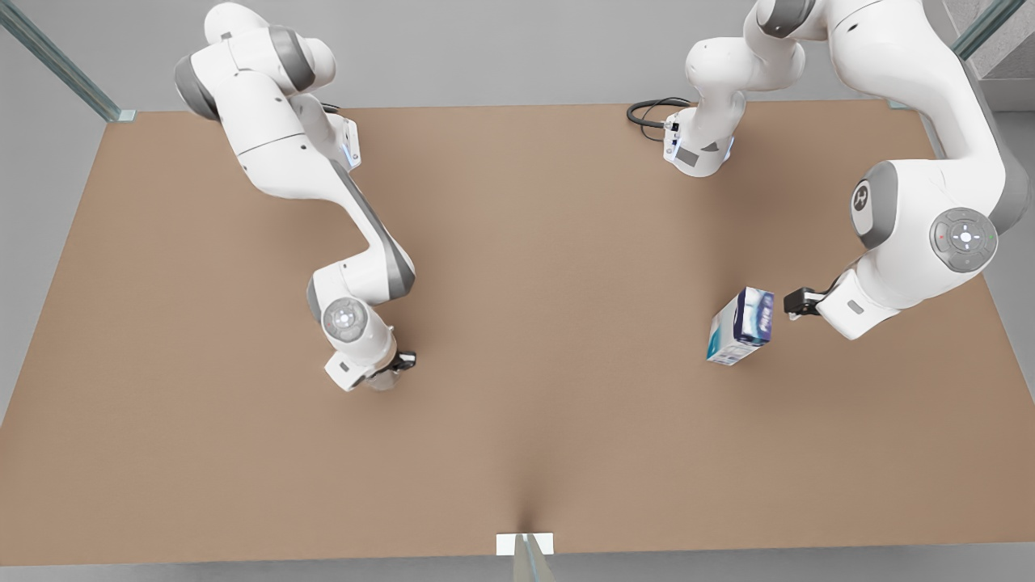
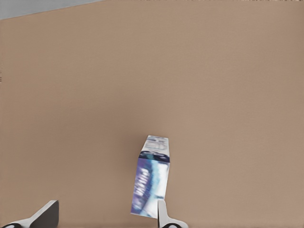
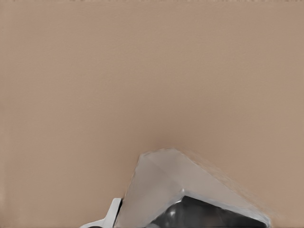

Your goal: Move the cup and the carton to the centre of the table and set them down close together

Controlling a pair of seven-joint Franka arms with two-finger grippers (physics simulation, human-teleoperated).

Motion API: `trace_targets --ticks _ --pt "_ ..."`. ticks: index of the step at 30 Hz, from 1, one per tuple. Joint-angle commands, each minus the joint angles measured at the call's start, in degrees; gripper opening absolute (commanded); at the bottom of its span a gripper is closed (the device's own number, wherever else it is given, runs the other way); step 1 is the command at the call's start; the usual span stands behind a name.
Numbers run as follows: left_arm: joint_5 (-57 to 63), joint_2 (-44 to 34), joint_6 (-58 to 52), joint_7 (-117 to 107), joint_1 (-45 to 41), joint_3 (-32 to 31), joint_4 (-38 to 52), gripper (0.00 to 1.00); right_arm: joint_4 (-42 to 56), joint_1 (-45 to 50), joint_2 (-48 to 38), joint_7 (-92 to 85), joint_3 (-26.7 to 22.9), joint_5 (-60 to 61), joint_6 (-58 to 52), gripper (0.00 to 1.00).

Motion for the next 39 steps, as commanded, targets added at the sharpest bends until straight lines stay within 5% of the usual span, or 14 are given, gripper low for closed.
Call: trace_targets --ticks 1,13,19,23,35,36,37,39 --pt "0.0 -0.1 0.0 0.0 -0.1 0.0 0.0 1.00 0.6 0.1 0.4 -0.3 0.0 0.7 0.1 0.21" --pt "0.1 -0.4 -0.4 -0.1 -0.1 0.1 0.0 1.00 25.6 9.4 14.7 10.1 0.0 3.3 -9.7 0.21" --pt "-0.9 0.3 -0.3 1.1 -0.1 -0.3 -0.5 1.00 29.0 11.7 17.7 13.6 0.0 3.3 -9.7 0.21" --pt "-3.2 -1.4 8.1 4.5 -0.2 -0.7 -11.2 1.00 32.6 13.8 20.1 15.9 0.0 3.3 -8.9 0.21" --pt "-3.3 -2.7 16.5 6.7 -0.2 -0.7 -23.1 1.00 36.8 16.3 23.2 21.3 0.9 3.7 -5.5 0.21" --pt "-3.4 -2.7 16.6 6.7 -0.2 -0.7 -24.2 1.00 36.8 16.3 23.2 21.3 1.0 3.7 -5.4 0.26" --pt "-3.3 -2.9 16.8 6.7 -0.2 -0.7 -25.0 1.00 36.8 16.5 23.2 21.3 1.1 3.6 -4.7 0.60" --pt "-3.4 -2.9 17.5 6.7 -0.2 -0.7 -26.8 1.00 36.8 16.5 23.3 21.6 1.1 3.6 -4.2 0.68"
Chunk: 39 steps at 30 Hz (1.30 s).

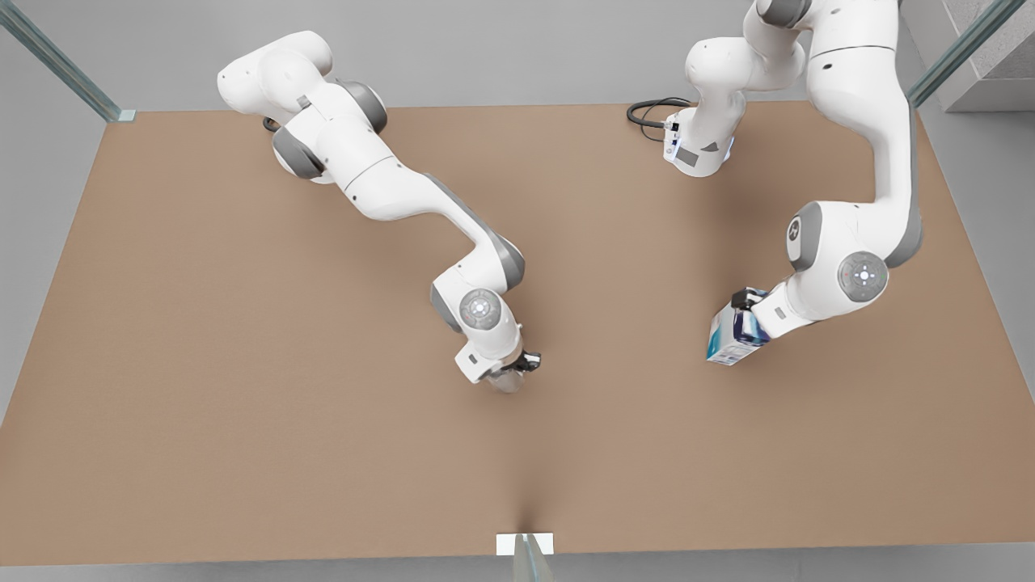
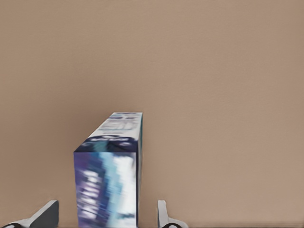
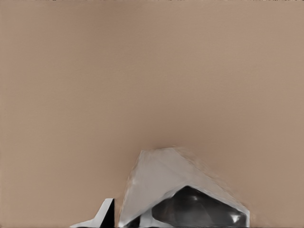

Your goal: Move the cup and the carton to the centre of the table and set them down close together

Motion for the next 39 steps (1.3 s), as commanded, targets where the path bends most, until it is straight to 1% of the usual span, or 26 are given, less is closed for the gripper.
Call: trace_targets --ticks 1,6,8,12,14,15,17,19,20,21,22,23,24,25,28,30,35,37,38,39 --pt "0.0 0.0 0.0 0.0 0.0 0.0 -0.1 1.00 0.0 0.0 0.0 0.0 0.1 0.0 0.0 0.68" --pt "-0.1 1.8 -0.1 1.4 0.0 0.6 -0.3 1.00 0.1 0.0 0.0 0.0 0.5 0.0 0.0 0.69" --pt "-0.1 2.6 -0.3 1.4 0.1 0.6 -0.3 1.00 0.3 0.0 -0.3 1.1 0.8 0.8 0.0 1.00" --pt "-0.1 4.5 -0.5 1.4 0.1 0.7 -1.0 1.00 0.0 0.1 -3.5 1.4 1.4 0.8 -1.2 1.00" --pt "-0.1 4.7 -0.6 1.5 0.1 0.7 -1.0 1.00 -0.4 -1.4 -7.6 0.9 1.1 0.4 -6.1 1.00" --pt "-0.1 4.7 -0.4 1.5 0.1 0.7 -1.0 1.00 -0.4 -4.4 -10.5 0.9 1.1 0.7 -10.3 1.00" --pt "-0.1 4.8 -0.4 1.5 0.3 0.7 -1.0 0.81 -2.7 -10.0 -18.5 -3.1 1.0 -0.3 -22.7 1.00" --pt "-0.1 5.1 -0.4 1.5 0.3 0.7 -1.0 0.77 -12.6 -16.7 -30.7 -12.4 0.7 -0.4 -29.3 1.00" --pt "-0.1 5.2 -0.3 1.5 0.4 0.7 -1.0 0.76 -18.3 -19.4 -37.5 -14.6 0.7 -0.7 -30.1 1.00" --pt "-0.1 5.2 -0.3 1.5 0.3 0.7 -1.0 0.74 -19.4 -25.0 -41.0 -28.3 0.7 -1.0 -32.5 1.00" --pt "-0.1 5.2 -0.4 1.5 0.3 0.7 -1.0 0.73 -22.1 -28.8 -46.7 -32.5 0.6 -1.0 -36.8 1.00" --pt "-0.1 5.2 -0.4 1.5 0.3 0.7 -1.0 0.71 -27.8 -33.0 -52.4 -36.0 0.6 -1.0 -37.3 1.00" --pt "-0.1 5.2 -0.4 1.5 0.3 0.7 -1.0 0.69 -26.9 -37.3 -53.4 -40.7 0.4 -0.4 -41.3 1.00" --pt "-0.1 5.2 -0.4 1.5 0.3 0.7 -1.0 0.68 -26.6 -40.6 -53.0 -47.2 -0.3 -0.4 -42.3 1.00" --pt "-0.1 5.3 -0.3 1.6 0.4 0.7 -0.8 0.67 -23.7 -41.7 -50.9 -46.6 -2.6 -2.3 -39.1 1.00" --pt "-0.1 5.2 -0.5 1.6 0.4 0.7 -0.3 0.67 -23.1 -41.7 -51.0 -46.6 -2.7 -2.7 -35.9 1.00" --pt "-0.3 3.8 -2.7 1.5 0.2 -0.1 2.6 0.67 -20.6 -41.7 -50.8 -46.6 -3.4 -2.5 -36.0 1.00" --pt "-3.7 2.8 -7.5 -1.9 0.0 -3.3 4.8 0.68 -20.6 -40.8 -50.0 -46.6 -4.3 -2.5 -35.9 1.00" --pt "-3.8 1.4 -9.2 -7.7 0.0 -7.5 4.8 0.68 -20.6 -34.4 -50.0 -46.6 -11.1 -2.4 -36.2 1.00" --pt "-4.3 0.7 -10.3 -13.8 0.0 -12.0 4.8 0.68 -20.6 -33.3 -50.0 -46.6 -13.4 -1.5 -36.1 1.00"
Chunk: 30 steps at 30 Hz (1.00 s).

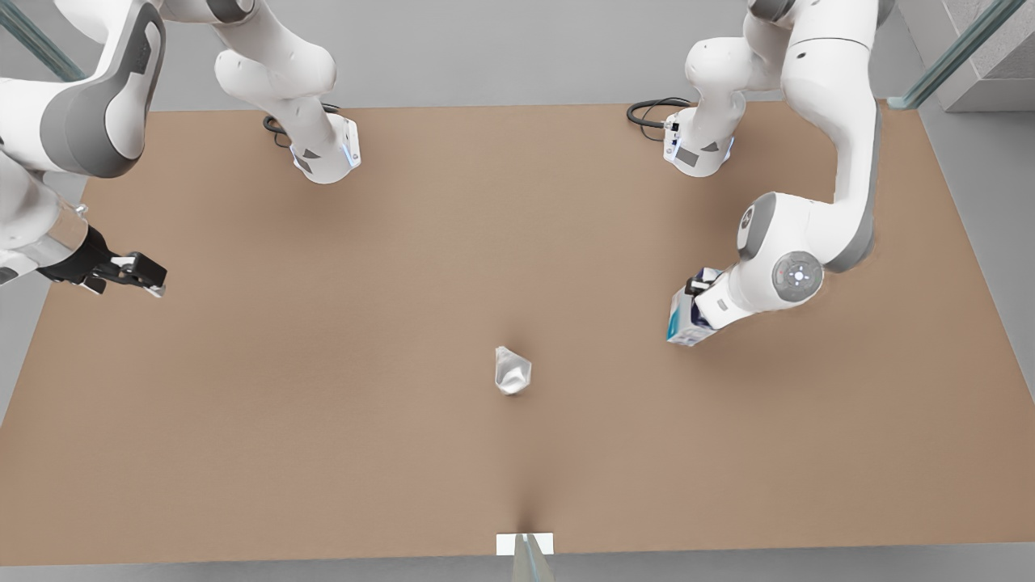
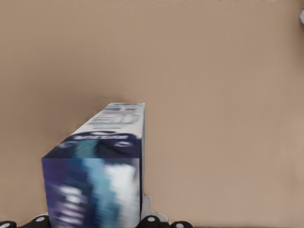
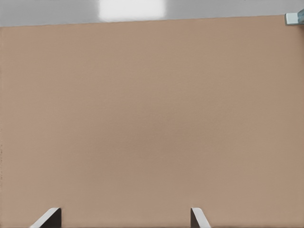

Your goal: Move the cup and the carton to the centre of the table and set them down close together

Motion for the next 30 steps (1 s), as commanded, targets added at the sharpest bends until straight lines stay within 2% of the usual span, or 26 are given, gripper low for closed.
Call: trace_targets --ticks 1,3,8,17,18,19,20,23,26,29,30 --pt "-3.0 0.1 0.0 -3.3 -0.2 -2.1 0.0 0.68 0.0 -0.5 -0.1 0.0 0.0 0.0 0.1 1.00" --pt "-3.1 1.8 1.9 -17.1 -1.3 -10.2 2.1 0.69 0.0 0.0 0.5 -0.1 0.1 -0.1 0.7 1.00" --pt "-3.2 11.7 8.3 -41.2 -17.4 -10.6 12.2 0.69 0.1 -0.1 2.9 -0.1 0.1 1.0 1.9 1.00" --pt "0.6 19.0 15.7 -46.8 -22.6 -10.3 14.0 0.69 0.2 -0.2 3.0 0.0 0.1 1.7 3.7 1.00" --pt "0.9 19.0 15.7 -46.8 -22.6 -10.2 14.0 0.72 0.2 -0.2 3.2 0.1 0.1 1.8 4.8 1.00" --pt "0.9 19.5 15.7 -46.8 -22.6 -10.2 14.0 0.95 0.2 -0.1 3.2 0.1 0.1 1.8 4.9 1.00" --pt "0.9 19.5 15.7 -46.7 -22.6 -10.1 14.0 1.00 0.2 -0.1 3.3 0.1 0.1 1.8 5.3 1.00" --pt "0.9 19.3 15.7 -46.8 -22.5 -10.2 14.0 1.00 0.2 -0.1 3.4 0.1 0.1 1.9 5.3 1.00" --pt "0.6 17.8 12.0 -47.0 -22.4 -9.9 16.9 1.00 0.2 0.0 3.4 0.1 0.1 1.9 5.3 1.00" --pt "0.1 17.8 -1.1 -46.8 -22.0 -9.5 27.4 1.00 0.5 0.1 3.4 0.1 0.2 1.9 5.3 1.00" --pt "0.4 17.6 -7.2 -44.4 -21.0 -6.6 32.1 1.00 0.6 0.1 3.4 0.1 0.2 1.9 5.3 1.00"
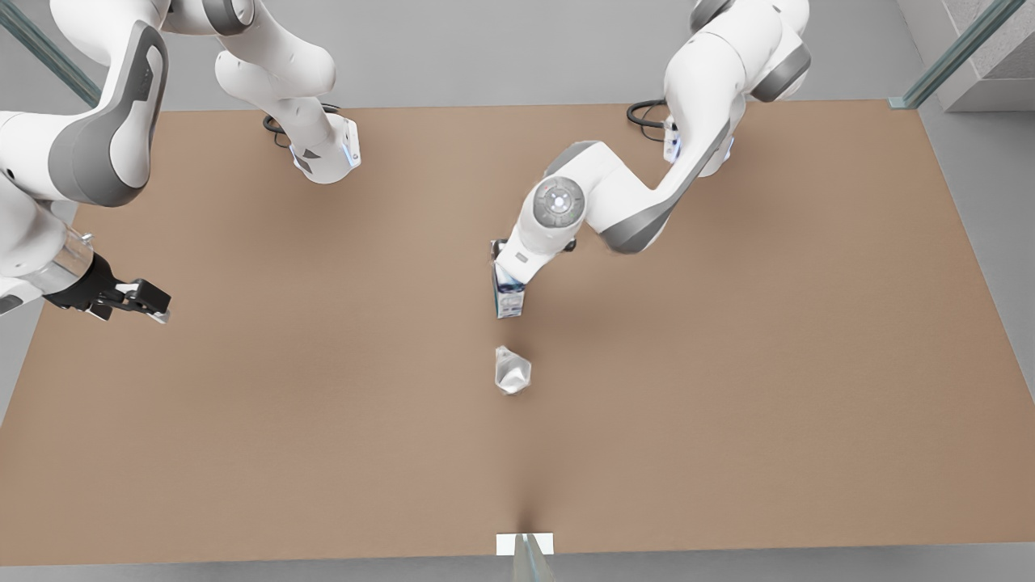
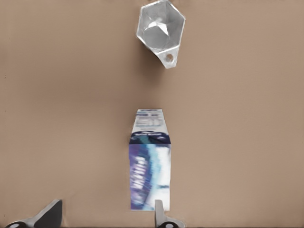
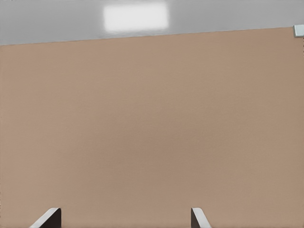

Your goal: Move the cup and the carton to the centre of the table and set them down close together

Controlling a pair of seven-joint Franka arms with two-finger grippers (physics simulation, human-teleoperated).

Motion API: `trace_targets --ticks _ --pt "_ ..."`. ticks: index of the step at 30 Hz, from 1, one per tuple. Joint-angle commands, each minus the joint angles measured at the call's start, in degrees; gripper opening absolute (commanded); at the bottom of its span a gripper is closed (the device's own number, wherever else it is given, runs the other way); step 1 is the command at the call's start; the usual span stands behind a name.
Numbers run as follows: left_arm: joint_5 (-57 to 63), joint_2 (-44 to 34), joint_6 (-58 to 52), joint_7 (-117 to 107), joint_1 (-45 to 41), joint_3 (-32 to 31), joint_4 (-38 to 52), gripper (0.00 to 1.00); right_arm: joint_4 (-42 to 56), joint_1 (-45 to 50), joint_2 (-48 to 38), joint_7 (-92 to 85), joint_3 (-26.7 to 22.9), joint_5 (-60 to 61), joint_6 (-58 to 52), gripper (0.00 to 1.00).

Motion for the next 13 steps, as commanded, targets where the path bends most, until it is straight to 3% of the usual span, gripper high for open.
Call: trace_targets --ticks 1,4,5,6,7,13 --pt "-0.5 -0.1 -1.5 3.9 0.1 2.5 0.8 1.00 0.0 0.0 0.0 0.0 0.0 0.0 0.0 1.00" --pt "-5.7 -0.9 -5.0 43.7 0.1 30.7 1.0 1.00 0.0 0.0 -0.2 -0.2 0.0 -0.3 0.0 1.00" --pt "-5.7 -1.2 -5.1 48.6 0.0 35.6 1.1 1.00 0.0 0.0 -0.2 -0.2 0.0 -0.1 0.0 1.00" --pt "-4.4 -5.6 -5.1 50.0 4.5 34.4 0.5 1.00 0.1 0.0 -0.2 -0.3 0.0 -0.8 0.0 1.00" --pt "4.2 -9.6 -5.1 49.7 11.9 23.5 0.3 1.00 0.1 0.1 -0.2 -0.2 0.1 -0.7 0.0 1.00" --pt "5.6 -12.5 -4.4 49.5 12.8 21.9 -1.5 1.00 0.1 0.1 -0.2 0.0 0.2 0.1 -0.1 1.00"
